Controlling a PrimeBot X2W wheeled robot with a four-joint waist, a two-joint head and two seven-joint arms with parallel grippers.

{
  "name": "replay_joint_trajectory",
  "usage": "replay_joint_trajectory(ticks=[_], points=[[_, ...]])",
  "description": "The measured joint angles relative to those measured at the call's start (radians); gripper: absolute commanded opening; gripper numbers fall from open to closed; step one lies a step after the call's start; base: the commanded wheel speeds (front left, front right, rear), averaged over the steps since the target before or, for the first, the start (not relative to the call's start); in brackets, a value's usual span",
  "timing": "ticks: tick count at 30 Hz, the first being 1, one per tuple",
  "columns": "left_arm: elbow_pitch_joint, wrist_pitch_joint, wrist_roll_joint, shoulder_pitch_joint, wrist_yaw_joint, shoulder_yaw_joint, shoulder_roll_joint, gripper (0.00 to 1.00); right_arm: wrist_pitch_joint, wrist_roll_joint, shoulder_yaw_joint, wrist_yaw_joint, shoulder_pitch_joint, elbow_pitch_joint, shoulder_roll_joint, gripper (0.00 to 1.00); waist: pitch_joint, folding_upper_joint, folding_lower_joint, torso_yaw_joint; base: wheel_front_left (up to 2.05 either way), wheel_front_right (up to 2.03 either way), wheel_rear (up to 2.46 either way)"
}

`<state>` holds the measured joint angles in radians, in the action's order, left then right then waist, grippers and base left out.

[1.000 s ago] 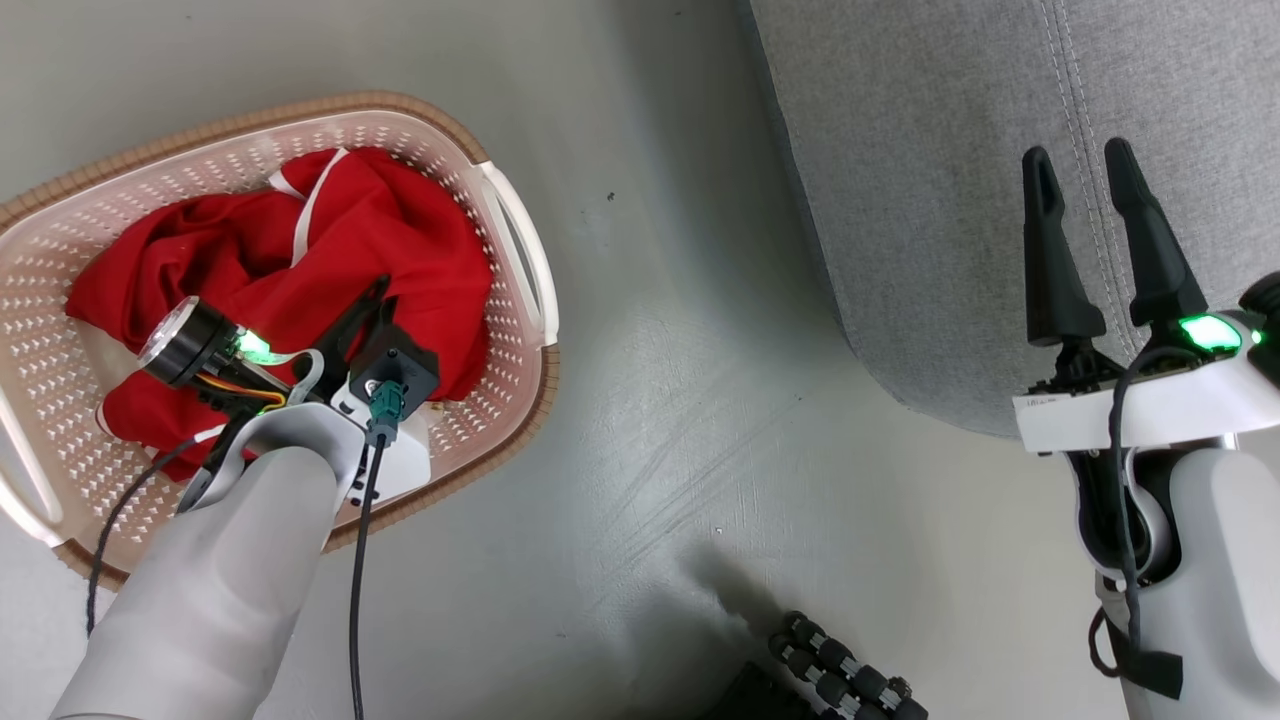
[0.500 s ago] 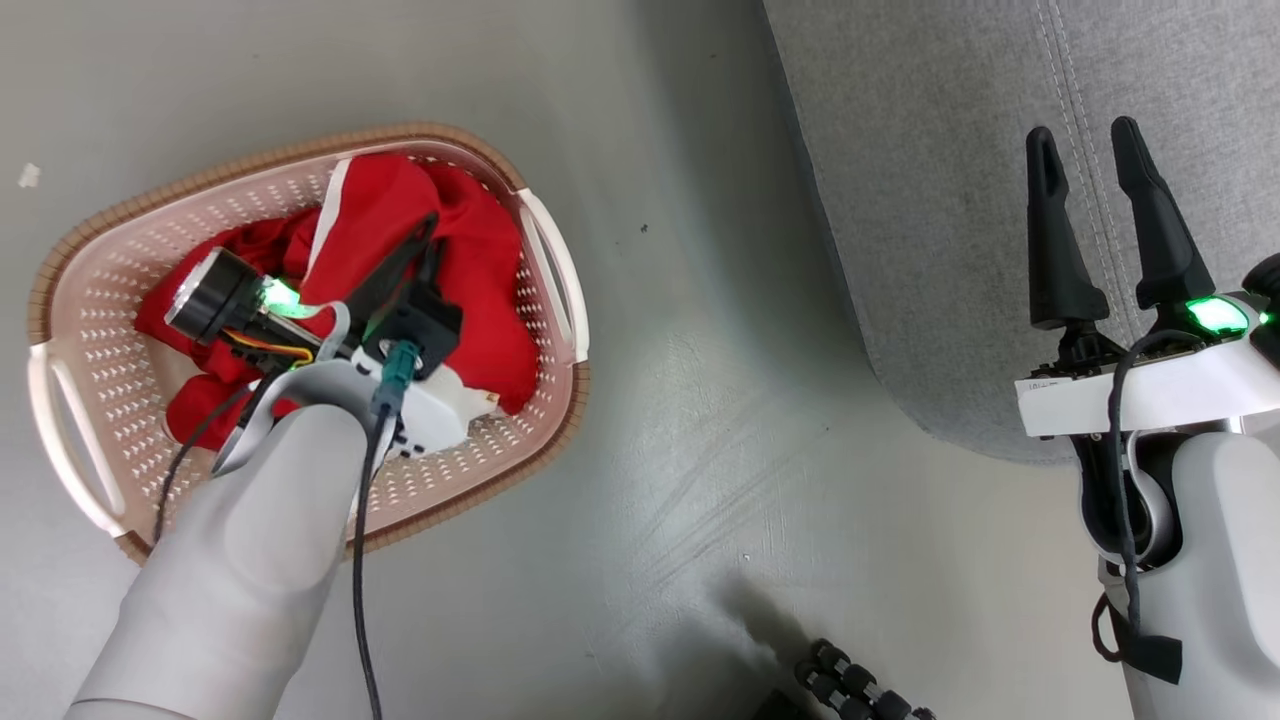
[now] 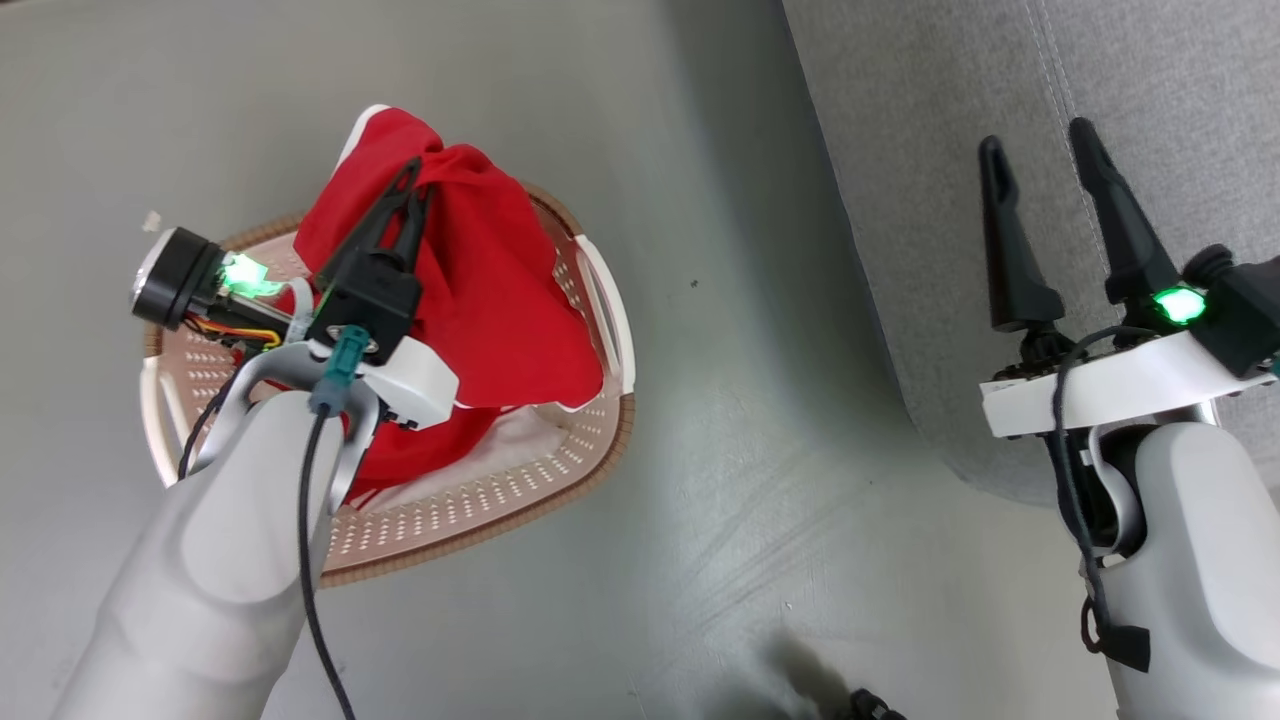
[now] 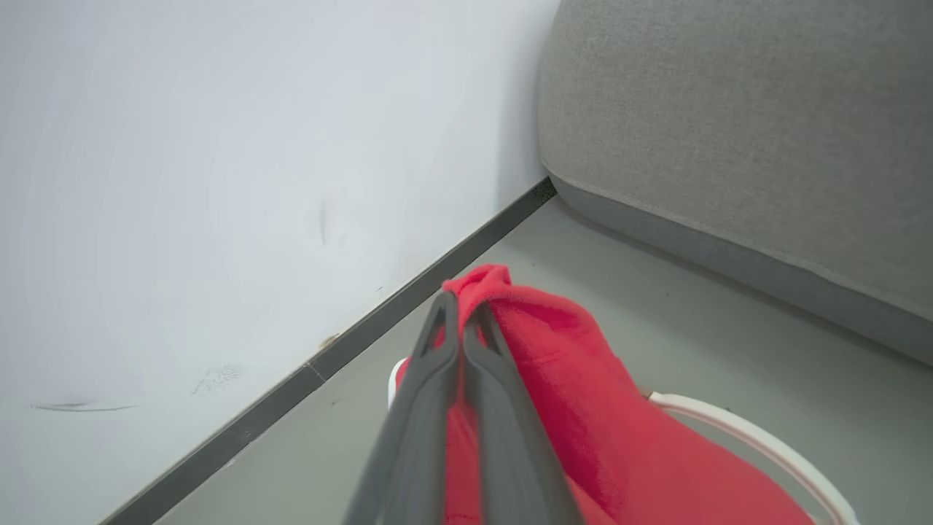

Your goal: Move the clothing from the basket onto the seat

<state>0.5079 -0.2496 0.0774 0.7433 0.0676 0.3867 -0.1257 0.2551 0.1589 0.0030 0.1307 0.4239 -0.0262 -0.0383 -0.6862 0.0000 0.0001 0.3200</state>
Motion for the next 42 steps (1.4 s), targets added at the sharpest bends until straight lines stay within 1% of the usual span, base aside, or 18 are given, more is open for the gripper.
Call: replay_joint_trajectory(ticks=[10,15,20,30,36,38,42], points=[[-0.156,-0.003,-0.046,-0.073,-0.002,-0.045,-0.048,0.00,0.000,-0.086,0.077,0.000,0.017,-0.055,-0.005,1.00,0.108,0.0000,-0.0001,-0.059,0.00,0.00,0.00],[-0.207,-0.003,-0.076,-0.102,-0.033,-0.053,-0.078,0.00,0.000,-0.090,0.114,0.000,0.017,-0.086,-0.022,1.00,0.167,0.0000,0.0000,-0.085,0.00,0.00,0.00],[-0.254,-0.002,-0.087,-0.120,-0.063,-0.057,-0.105,0.00,0.000,-0.090,0.168,0.000,0.015,-0.123,-0.057,1.00,0.230,0.0000,0.0000,-0.112,0.00,0.00,0.00],[-0.341,0.040,-0.114,-0.140,-0.106,-0.054,-0.118,0.00,0.000,-0.090,0.301,0.000,0.015,-0.184,-0.136,1.00,0.359,0.0000,-0.0001,-0.166,0.00,0.00,0.00],[-0.393,0.063,-0.136,-0.146,-0.128,-0.035,-0.116,0.00,0.000,-0.067,0.384,0.000,0.010,-0.221,-0.170,1.00,0.433,0.0000,-0.0001,-0.198,0.00,0.00,0.00],[-0.408,0.064,-0.139,-0.146,-0.140,-0.030,-0.116,0.00,0.000,-0.038,0.414,0.000,0.009,-0.234,-0.174,1.00,0.456,0.0000,-0.0001,-0.209,0.00,0.00,0.00],[-0.433,0.086,-0.147,-0.146,-0.146,-0.016,-0.109,0.00,0.000,0.039,0.463,0.000,-0.008,-0.245,-0.173,1.00,0.500,0.0000,-0.0001,-0.229,0.00,0.00,0.00]])
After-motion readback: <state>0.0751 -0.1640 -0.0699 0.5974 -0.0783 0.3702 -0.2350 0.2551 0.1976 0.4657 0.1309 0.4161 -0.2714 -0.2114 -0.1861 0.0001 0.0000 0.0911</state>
